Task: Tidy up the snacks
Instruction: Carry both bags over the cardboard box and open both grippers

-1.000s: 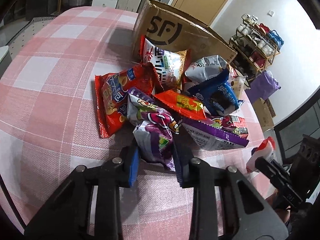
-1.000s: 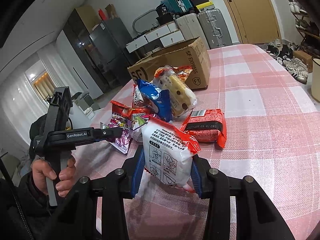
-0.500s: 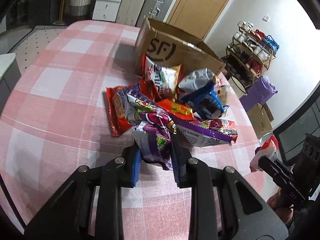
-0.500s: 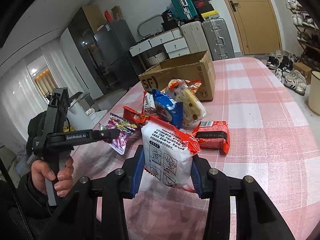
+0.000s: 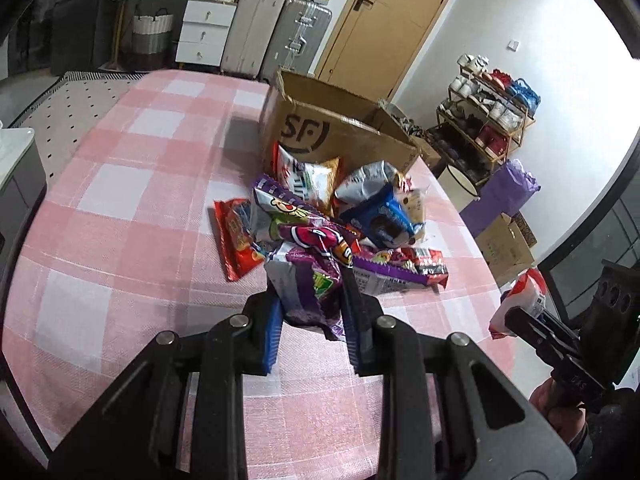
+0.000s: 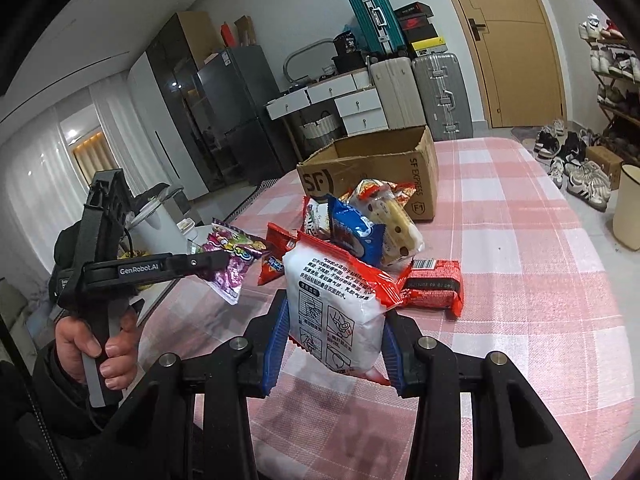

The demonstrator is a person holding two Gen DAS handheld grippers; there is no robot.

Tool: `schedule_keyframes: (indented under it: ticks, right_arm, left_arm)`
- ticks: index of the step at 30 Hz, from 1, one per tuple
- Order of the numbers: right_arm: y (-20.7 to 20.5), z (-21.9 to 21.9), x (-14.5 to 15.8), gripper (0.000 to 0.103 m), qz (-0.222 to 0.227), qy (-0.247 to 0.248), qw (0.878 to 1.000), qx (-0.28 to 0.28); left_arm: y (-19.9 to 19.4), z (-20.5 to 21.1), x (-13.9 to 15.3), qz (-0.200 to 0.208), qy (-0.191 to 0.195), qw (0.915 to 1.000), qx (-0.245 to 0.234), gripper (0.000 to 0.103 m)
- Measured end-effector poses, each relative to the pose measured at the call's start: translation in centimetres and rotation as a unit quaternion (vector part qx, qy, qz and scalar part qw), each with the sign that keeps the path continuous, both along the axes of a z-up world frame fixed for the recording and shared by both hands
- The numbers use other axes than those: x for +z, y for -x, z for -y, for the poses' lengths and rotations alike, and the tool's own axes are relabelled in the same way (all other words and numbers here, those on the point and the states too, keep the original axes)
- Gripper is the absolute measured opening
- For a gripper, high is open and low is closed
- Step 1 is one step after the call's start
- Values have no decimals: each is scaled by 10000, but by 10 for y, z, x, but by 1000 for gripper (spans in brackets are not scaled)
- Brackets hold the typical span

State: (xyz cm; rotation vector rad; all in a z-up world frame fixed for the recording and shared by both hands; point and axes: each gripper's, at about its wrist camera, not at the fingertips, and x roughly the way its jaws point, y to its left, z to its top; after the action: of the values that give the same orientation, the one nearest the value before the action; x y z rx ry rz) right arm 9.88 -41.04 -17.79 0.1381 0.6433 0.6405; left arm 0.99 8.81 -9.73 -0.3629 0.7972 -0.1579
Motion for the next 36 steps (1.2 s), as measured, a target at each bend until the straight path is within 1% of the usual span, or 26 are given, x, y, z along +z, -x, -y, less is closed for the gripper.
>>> schedule_keyframes:
  ticks: [9, 17, 20, 26, 31, 36]
  right_arm:
    - [3, 7, 18, 42, 196, -13, 9998, -87]
    - [-6, 9, 44, 42, 449, -36, 9990, -66]
    - [-17, 4, 52, 42, 510, -35, 9987, 9]
    - [-43, -3, 69, 42, 647, -35, 9978, 140]
    - [-69, -11, 80, 42, 653, -30, 9976, 237]
    - [-95, -22, 94, 42, 707, -58, 9969, 349]
  left_arm:
    - [17, -25, 26, 275, -67, 9994, 208, 23]
    - [18, -23, 43, 353, -220, 9991, 91, 23]
    - [10, -16, 48, 309, -316, 9990, -21, 23]
    - [-11, -7, 63, 351, -559, 9975, -260, 23]
    - [-32, 0, 75, 365, -738, 9957, -433, 23]
    - [-57, 0, 89, 367, -732, 9955, -486, 23]
